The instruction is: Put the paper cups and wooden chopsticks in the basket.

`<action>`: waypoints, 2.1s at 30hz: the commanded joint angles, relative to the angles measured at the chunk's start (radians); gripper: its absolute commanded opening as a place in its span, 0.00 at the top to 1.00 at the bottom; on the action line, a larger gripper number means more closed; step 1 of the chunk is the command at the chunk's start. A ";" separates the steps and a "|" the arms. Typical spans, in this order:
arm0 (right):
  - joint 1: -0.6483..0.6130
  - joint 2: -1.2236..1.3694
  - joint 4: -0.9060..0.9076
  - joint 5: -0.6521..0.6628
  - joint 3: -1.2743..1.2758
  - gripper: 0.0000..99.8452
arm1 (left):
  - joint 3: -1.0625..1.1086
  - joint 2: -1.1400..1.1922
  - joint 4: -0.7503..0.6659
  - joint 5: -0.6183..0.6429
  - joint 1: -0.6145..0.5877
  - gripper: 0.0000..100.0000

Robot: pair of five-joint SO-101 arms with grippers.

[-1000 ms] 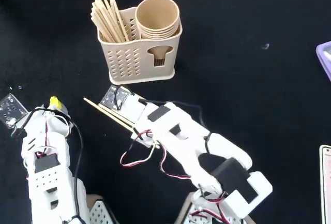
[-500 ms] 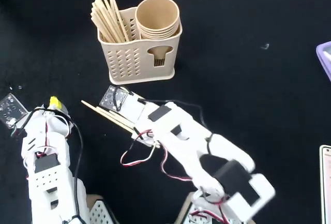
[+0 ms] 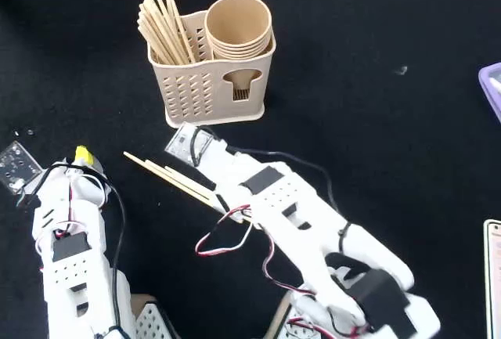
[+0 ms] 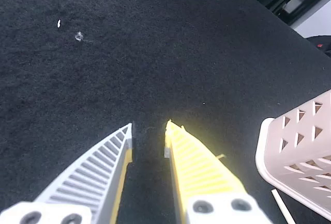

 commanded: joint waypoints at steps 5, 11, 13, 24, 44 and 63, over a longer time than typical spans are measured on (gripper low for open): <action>-0.049 0.219 -0.014 -0.025 -0.179 0.90 | -0.015 -0.015 -0.026 0.000 -0.002 0.88; -0.049 0.303 0.038 -0.023 -0.268 0.90 | -0.015 -0.015 -0.026 0.000 -0.002 0.88; -0.049 0.314 0.043 -0.014 -0.275 0.90 | -0.015 -0.015 -0.026 0.000 -0.002 0.88; 0.000 0.321 -0.031 0.083 -0.272 0.90 | -0.015 -0.015 -0.026 0.000 -0.002 0.88; -0.038 0.490 0.249 0.081 -0.467 0.99 | -0.015 -0.015 -0.026 0.000 -0.004 0.88; 0.032 -0.153 0.325 0.080 -0.351 0.99 | -0.015 -0.015 -0.026 0.000 -0.007 0.88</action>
